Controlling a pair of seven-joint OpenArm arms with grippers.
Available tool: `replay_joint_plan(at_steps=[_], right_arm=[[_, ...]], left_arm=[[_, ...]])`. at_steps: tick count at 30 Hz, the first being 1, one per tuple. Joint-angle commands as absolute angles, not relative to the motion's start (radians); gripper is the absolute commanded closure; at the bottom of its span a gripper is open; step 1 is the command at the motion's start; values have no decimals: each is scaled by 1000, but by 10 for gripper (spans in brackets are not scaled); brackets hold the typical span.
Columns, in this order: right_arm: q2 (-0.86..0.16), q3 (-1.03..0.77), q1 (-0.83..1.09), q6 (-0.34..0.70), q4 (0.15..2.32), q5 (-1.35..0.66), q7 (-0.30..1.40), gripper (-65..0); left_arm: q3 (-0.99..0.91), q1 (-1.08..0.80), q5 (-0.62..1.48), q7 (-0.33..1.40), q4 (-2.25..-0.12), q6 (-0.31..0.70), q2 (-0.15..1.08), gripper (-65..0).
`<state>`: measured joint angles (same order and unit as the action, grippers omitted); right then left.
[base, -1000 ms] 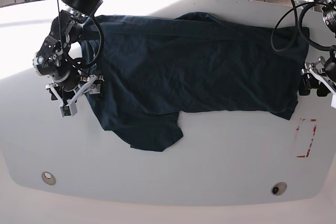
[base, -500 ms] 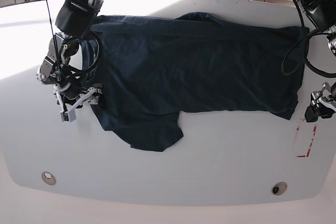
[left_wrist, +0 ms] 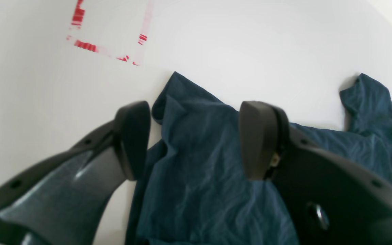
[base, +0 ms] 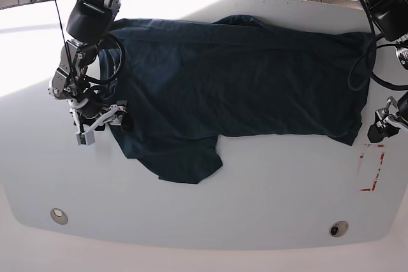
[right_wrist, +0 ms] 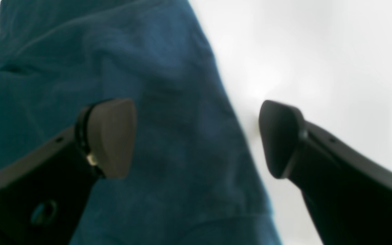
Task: Fold the T-shirt properly
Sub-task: 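Release the right gripper and regrasp the shirt edge beside it, then release the left gripper and regrasp the shirt edge beside it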
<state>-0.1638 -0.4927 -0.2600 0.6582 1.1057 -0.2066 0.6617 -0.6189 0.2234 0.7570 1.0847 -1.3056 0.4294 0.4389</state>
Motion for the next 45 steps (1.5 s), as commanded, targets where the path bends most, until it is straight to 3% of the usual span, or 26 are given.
replay_joint_plan(at_steps=[1,15,17,25,27,45], right_arm=[[-142,-461,-268,667,1116,-208,679,-539],[-94,-455,-219,667,1165,-197,680,-517],[-94,-455,-217,668,1165,-197,680,-468],[-94,-453,-209,668,1170,-197,680,-54],[-94,-453,-209,668,1170,-197,680,-22],[-93,-453,-206,668,1171,-197,680,-22]], left_arm=[[-625,257,768,1063,-1288,430,463,-388],[-621,289,618,923,-1106,433,463,-390],[-621,309,615,920,-1076,433,463,-390],[-576,332,613,845,-952,433,464,-390],[-529,335,613,809,-920,433,467,-390],[-344,374,619,743,-739,433,453,-392]])
